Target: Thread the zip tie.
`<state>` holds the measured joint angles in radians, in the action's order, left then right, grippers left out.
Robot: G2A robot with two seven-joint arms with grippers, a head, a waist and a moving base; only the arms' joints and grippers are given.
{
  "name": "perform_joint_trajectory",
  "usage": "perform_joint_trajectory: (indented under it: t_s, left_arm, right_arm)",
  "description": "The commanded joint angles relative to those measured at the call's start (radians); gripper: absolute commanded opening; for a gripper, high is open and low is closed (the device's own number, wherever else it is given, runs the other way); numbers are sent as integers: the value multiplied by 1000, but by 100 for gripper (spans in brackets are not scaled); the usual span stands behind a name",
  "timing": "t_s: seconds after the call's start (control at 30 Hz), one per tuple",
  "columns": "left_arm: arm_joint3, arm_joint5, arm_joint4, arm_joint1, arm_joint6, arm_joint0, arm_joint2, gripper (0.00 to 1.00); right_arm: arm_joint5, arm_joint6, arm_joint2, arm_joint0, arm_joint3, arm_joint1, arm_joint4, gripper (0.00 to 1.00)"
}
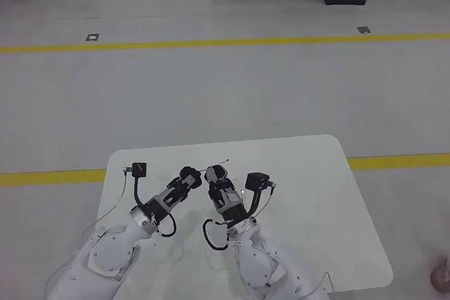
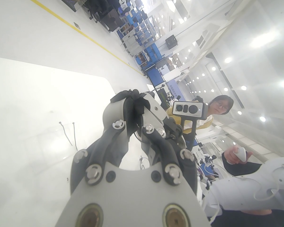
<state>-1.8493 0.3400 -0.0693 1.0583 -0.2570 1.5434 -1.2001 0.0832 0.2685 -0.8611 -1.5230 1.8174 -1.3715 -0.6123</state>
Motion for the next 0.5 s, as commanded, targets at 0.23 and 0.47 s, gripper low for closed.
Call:
perform_joint_trajectory:
  t_s: [0.23, 0.47]
  left_arm:
    - [-2, -4, 0, 1, 3, -2, 5, 0]
    - [2, 0, -4, 5, 2, -10, 19, 0]
  right_arm:
    - [-29, -12, -23, -13, -6, -4, 22, 0]
    - [-50, -17, -40, -27, -4, -5, 26, 0]
